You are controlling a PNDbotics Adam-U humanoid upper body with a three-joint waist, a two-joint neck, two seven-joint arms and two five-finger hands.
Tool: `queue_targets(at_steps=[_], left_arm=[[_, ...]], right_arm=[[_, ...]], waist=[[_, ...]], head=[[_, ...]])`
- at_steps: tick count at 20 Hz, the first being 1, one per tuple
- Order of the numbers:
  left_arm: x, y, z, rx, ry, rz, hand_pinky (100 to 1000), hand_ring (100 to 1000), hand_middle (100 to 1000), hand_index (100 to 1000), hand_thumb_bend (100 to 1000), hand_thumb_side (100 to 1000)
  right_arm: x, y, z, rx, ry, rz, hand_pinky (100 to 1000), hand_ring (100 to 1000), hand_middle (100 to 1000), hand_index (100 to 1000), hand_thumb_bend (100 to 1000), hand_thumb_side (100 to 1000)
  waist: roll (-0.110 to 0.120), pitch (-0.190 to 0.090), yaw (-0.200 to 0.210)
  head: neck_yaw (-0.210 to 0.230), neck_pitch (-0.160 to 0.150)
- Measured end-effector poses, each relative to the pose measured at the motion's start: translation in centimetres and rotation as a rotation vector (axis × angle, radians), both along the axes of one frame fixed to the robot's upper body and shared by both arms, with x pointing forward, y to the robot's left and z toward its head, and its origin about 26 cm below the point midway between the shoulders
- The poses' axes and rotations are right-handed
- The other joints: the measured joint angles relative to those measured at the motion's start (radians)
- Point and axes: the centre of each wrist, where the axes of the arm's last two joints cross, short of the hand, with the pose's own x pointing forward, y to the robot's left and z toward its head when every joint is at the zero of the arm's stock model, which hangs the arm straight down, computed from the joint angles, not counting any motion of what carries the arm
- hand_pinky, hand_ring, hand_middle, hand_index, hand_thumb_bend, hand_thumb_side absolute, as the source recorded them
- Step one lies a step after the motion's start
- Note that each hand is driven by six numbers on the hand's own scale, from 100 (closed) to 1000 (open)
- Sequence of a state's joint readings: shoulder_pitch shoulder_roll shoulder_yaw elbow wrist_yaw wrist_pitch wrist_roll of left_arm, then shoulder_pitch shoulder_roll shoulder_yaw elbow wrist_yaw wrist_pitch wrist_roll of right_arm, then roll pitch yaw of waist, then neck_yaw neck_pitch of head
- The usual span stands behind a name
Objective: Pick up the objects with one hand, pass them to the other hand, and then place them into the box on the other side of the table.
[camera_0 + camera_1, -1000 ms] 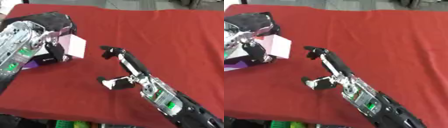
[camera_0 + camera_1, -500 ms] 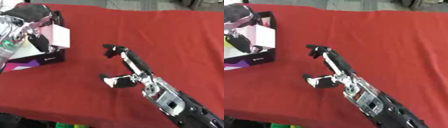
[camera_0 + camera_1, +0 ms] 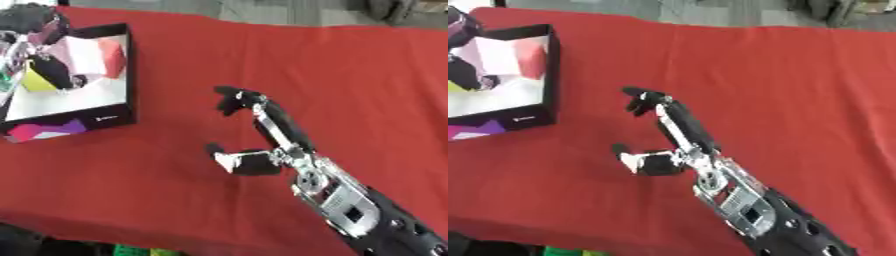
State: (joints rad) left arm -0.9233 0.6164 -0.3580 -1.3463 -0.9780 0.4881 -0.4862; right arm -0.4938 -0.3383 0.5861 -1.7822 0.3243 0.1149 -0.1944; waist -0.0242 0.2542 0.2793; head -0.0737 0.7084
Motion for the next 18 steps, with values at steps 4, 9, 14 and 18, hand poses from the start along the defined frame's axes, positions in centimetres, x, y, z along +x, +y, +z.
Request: queue_targets(at_steps=[4,9,14,18], left_arm=[[0.8,1.4,-0.5,-0.018,-0.015,0.054,772,660,499,383,263,100],[1.6,3.0,-1.5,-0.036,-0.024,0.118,773,659,504,390,213,100],[2.3,4.5,-2.5,-0.053,-0.022,0.166,819,711,620,675,311,158],[2.6,4.9,-3.1,-0.061,-0.024,0.175,882,807,739,797,631,426]], right_arm=[[-0.1,0.0,0.1,0.007,-0.001,0.001,916,688,658,890,357,100],[-0.1,0.1,0.3,0.014,-0.009,0.003,915,686,657,890,355,100],[-0.1,0.1,0.4,0.022,-0.01,0.003,914,684,655,889,351,100],[-0.1,0.1,0.4,0.027,-0.013,0.001,914,683,654,888,349,100]], waist=[[-0.003,0.0,0.0],[-0.01,0.0,-0.001],[-0.015,0.0,-0.003],[-0.015,0.0,-0.005]], head=[[0.032,-0.008],[0.07,-0.017],[0.089,-0.018],[0.089,-0.018]])
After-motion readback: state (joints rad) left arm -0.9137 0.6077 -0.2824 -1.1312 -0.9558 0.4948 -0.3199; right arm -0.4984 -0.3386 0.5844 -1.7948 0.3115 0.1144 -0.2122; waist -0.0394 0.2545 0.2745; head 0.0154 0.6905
